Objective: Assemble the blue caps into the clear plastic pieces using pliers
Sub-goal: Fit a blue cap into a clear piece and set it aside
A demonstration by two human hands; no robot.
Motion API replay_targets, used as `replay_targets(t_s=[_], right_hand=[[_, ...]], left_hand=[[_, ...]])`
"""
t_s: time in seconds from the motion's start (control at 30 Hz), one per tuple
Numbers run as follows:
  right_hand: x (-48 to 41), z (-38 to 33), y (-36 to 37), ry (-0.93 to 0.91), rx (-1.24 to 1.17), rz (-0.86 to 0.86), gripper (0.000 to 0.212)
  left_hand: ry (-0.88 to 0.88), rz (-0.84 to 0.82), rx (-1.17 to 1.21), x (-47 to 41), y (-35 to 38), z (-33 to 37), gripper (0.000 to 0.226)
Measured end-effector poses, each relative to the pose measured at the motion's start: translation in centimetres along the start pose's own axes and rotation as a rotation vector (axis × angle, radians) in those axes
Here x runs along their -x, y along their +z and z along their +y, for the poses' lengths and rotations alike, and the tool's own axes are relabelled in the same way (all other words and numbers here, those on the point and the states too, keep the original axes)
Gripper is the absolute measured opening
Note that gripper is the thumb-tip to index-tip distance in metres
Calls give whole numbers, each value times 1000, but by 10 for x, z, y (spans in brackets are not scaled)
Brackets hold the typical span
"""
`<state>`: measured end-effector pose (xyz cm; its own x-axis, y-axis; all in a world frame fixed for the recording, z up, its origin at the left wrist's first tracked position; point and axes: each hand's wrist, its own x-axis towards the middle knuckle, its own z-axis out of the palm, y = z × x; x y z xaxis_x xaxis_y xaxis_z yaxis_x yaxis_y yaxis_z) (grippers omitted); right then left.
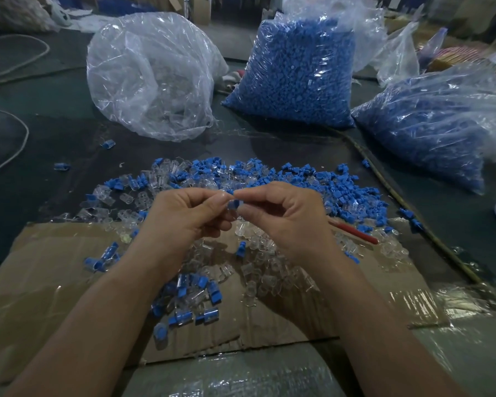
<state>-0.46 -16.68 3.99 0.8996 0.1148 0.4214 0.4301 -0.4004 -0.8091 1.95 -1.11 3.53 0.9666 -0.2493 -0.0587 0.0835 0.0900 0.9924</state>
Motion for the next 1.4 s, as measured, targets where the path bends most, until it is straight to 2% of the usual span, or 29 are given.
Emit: replay_targets(t_s=[0.3, 0.47, 0.67, 0.83, 0.97, 1.1, 1.4], right_hand=[[-1, 1, 0, -50, -12, 14, 36], [-1, 4, -1, 56, -160, -42, 33], [1, 4, 5, 53, -230, -32, 28], [0, 6, 7, 37, -155, 6, 34], [1, 7, 6, 7, -72, 35, 35], [0, 8, 7, -14, -9, 29, 37], [0, 13, 8, -131, 166, 54, 26]], left_hand=[[-35, -14, 59, 0, 2, 1, 21], [-46, -26, 70, 0, 1, 0, 24], [-60, -40, 27, -1, 0, -2, 22], [-47, 12, 77, -1, -1, 0, 14], [-20, -27, 108, 2, -1, 3, 14], [-5, 4, 78, 2, 0, 1, 20], [1, 2, 50, 1, -1, -1, 22]])
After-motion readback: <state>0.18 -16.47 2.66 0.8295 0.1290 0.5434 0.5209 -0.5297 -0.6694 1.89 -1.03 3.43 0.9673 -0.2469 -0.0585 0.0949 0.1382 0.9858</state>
